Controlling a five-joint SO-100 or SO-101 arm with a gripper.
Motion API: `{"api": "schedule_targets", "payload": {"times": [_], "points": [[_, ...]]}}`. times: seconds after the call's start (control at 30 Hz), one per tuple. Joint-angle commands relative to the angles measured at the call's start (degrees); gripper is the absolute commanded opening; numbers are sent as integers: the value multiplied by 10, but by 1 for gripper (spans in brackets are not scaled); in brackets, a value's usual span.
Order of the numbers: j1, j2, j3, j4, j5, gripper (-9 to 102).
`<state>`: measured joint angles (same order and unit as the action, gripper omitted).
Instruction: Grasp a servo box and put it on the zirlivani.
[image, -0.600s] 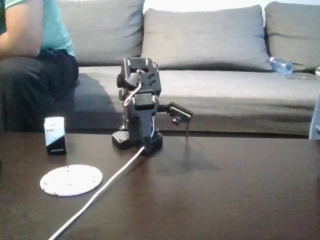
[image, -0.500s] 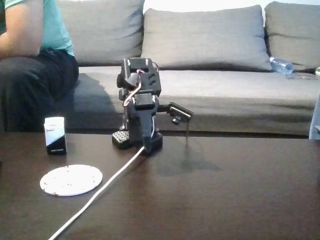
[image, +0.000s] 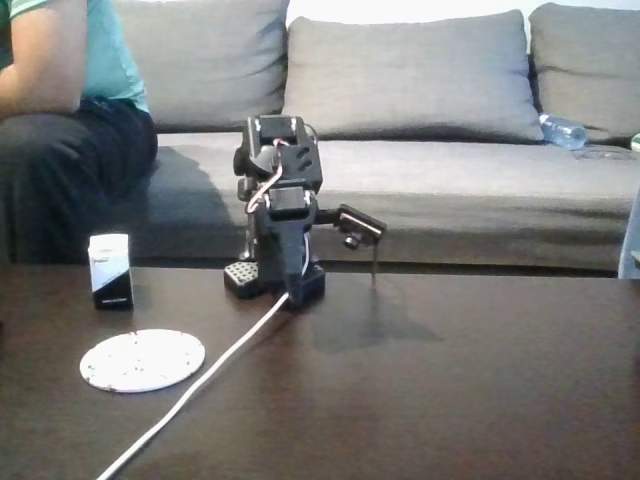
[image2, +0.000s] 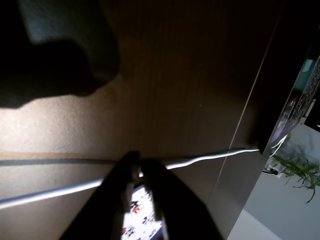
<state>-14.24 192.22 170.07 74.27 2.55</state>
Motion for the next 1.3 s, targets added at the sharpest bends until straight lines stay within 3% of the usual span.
{"api": "schedule_targets", "payload": {"times": [0.0, 0.27, 0.4, 0.57, 0.83, 1.07, 1.27], "points": [[-3, -1, 1, 39, 4, 0], [6, -1, -28, 38, 5, 0], [7, -1, -161, 49, 7, 0], [24, -29, -352, 131, 4, 0], [203, -311, -643, 169, 1, 0], [482, -594, -853, 272, -13, 0], [707, -735, -893, 292, -87, 0]]}}
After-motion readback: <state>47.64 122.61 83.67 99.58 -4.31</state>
